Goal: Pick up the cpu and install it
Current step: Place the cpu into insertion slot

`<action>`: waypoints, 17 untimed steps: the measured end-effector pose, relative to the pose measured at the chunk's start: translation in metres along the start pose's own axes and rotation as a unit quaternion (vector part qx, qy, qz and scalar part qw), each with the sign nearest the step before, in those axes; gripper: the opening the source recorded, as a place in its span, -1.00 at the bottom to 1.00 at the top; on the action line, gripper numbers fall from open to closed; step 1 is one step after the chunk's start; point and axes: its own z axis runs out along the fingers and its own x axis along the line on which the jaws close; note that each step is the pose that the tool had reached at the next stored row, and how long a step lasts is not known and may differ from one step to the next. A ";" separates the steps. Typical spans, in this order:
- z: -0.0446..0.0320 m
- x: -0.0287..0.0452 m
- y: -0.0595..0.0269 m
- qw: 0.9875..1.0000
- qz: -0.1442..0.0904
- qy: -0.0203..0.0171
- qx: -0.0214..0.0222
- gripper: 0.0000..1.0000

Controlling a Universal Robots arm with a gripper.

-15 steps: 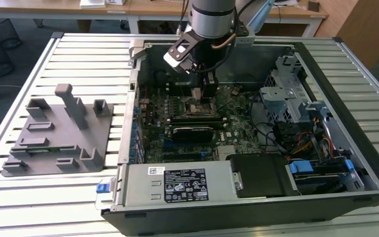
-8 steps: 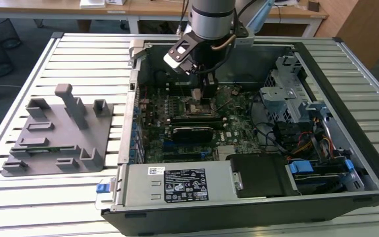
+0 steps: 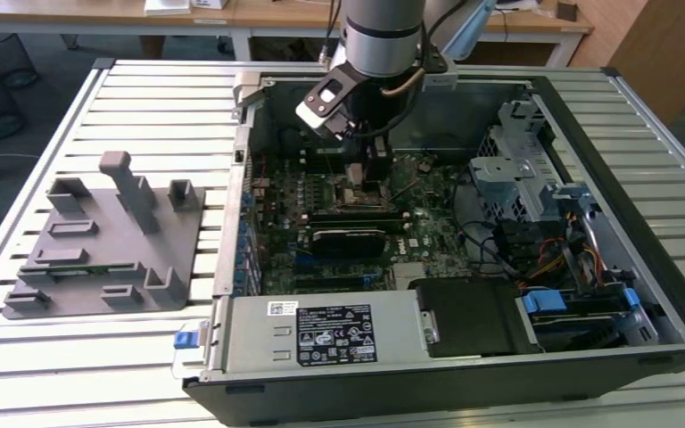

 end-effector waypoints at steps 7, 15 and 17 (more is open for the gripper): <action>0.0038 0.0001 0.0000 1.000 0.000 0.000 0.000 0.08; 0.0092 0.0002 -0.0001 1.000 0.000 0.000 0.000 0.08; 0.0110 0.0002 -0.0002 1.000 0.000 0.000 0.000 0.08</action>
